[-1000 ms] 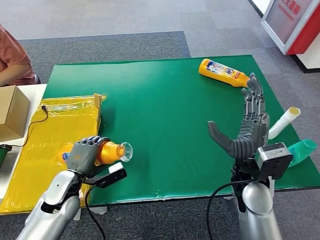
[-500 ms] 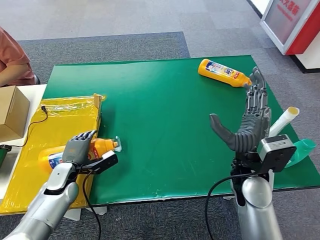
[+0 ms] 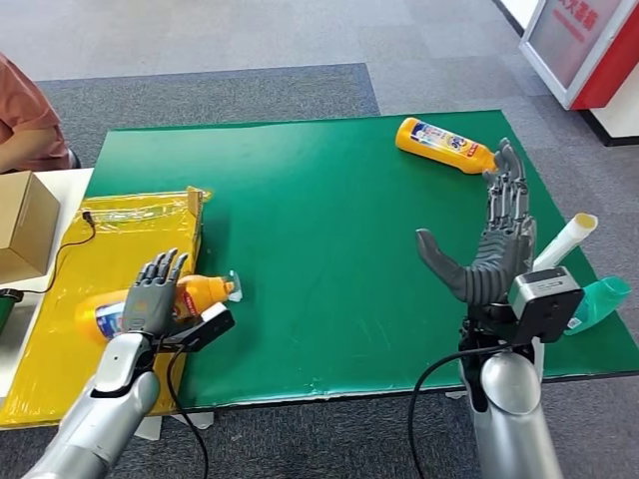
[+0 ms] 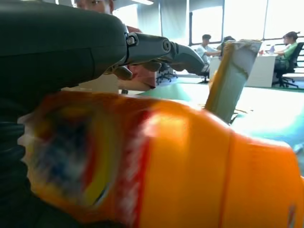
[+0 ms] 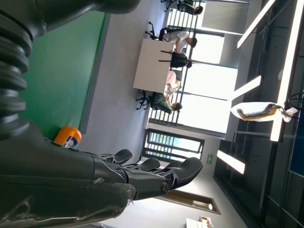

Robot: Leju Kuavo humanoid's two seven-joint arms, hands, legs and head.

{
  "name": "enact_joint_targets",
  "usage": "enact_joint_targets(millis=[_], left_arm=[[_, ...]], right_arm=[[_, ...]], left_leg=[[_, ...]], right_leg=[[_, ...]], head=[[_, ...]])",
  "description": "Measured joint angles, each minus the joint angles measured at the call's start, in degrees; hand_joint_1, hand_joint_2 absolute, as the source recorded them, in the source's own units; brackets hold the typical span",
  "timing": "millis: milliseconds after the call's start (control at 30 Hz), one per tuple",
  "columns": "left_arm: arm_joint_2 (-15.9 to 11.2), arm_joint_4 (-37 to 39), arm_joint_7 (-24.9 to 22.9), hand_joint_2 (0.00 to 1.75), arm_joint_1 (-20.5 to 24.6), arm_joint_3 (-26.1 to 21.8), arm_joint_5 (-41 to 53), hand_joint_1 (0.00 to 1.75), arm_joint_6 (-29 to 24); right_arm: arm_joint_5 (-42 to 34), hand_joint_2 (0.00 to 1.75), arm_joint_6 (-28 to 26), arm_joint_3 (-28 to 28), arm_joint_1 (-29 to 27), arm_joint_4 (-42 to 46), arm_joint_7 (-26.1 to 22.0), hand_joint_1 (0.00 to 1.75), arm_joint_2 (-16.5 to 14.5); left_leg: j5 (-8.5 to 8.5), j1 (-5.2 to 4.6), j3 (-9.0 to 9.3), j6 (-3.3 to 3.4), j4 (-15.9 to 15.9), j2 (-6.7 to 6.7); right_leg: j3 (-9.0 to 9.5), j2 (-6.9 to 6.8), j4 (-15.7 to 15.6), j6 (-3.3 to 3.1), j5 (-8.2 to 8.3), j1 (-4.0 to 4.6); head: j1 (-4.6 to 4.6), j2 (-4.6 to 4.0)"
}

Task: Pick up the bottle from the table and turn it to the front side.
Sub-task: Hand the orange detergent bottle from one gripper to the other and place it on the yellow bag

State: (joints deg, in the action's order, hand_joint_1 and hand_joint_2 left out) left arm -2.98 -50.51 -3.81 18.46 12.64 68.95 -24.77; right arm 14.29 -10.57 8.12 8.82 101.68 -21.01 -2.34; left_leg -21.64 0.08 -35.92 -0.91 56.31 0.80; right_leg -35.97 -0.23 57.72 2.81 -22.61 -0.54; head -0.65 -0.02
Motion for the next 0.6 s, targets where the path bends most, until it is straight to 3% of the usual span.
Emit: enact_joint_targets(millis=[300,433,600], left_arm=[[1.07,-9.99,4.89,1.75,-8.66,-1.87,0.85,0.00,-8.79],[1.83,-17.02,7.87,1.75,-11.84,-2.50,-0.91,0.00,-13.36],[3.26,-27.27,12.92,1.75,-15.69,-4.20,-3.07,0.00,-15.18]], right_arm=[[0.10,1.75,-0.90,0.05,-1.85,-0.14,-0.01,0.00,0.00],[0.11,1.75,-1.11,0.08,-2.93,-0.14,-0.01,0.00,0.02],[0.13,1.75,-2.04,0.12,-4.37,-0.14,-0.01,0.00,0.02]], left_leg=[[-0.08,0.00,-0.08,0.08,0.00,-0.01],[-0.10,0.00,-0.09,0.09,0.00,-0.02],[-0.12,0.00,-0.09,0.07,0.00,-0.02]], right_leg=[[-0.05,-0.01,-0.01,0.09,-0.08,-0.01],[-0.05,-0.01,-0.02,0.10,-0.10,-0.01],[-0.05,-0.01,-0.02,0.08,-0.11,-0.01]], head=[[-0.01,0.00],[-0.01,0.00],[0.00,0.00]])
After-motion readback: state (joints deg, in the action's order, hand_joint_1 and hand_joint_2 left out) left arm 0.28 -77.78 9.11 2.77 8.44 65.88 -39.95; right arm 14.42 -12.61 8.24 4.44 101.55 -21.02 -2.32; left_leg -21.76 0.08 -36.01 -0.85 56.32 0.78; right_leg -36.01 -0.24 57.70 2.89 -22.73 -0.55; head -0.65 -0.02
